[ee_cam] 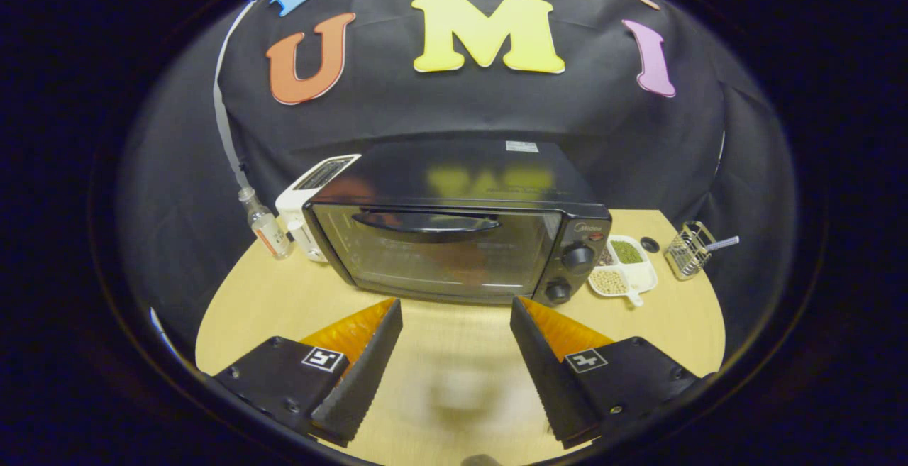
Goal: Open the toaster oven, put the food inside, and close the toaster oven door.
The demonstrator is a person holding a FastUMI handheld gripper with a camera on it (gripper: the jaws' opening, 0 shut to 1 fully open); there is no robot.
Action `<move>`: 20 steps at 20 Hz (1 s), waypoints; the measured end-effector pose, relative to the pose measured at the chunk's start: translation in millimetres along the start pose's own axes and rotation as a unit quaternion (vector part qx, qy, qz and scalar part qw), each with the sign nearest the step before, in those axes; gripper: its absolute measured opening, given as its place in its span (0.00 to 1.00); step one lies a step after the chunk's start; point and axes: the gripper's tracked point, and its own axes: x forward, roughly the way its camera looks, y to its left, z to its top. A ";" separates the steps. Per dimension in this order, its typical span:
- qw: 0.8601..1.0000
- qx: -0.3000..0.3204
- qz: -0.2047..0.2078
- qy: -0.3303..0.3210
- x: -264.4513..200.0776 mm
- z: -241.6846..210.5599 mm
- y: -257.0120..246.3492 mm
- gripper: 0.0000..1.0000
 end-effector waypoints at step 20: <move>0.957 0.002 -0.089 -0.278 -289.8 146.3 -203.5 0.99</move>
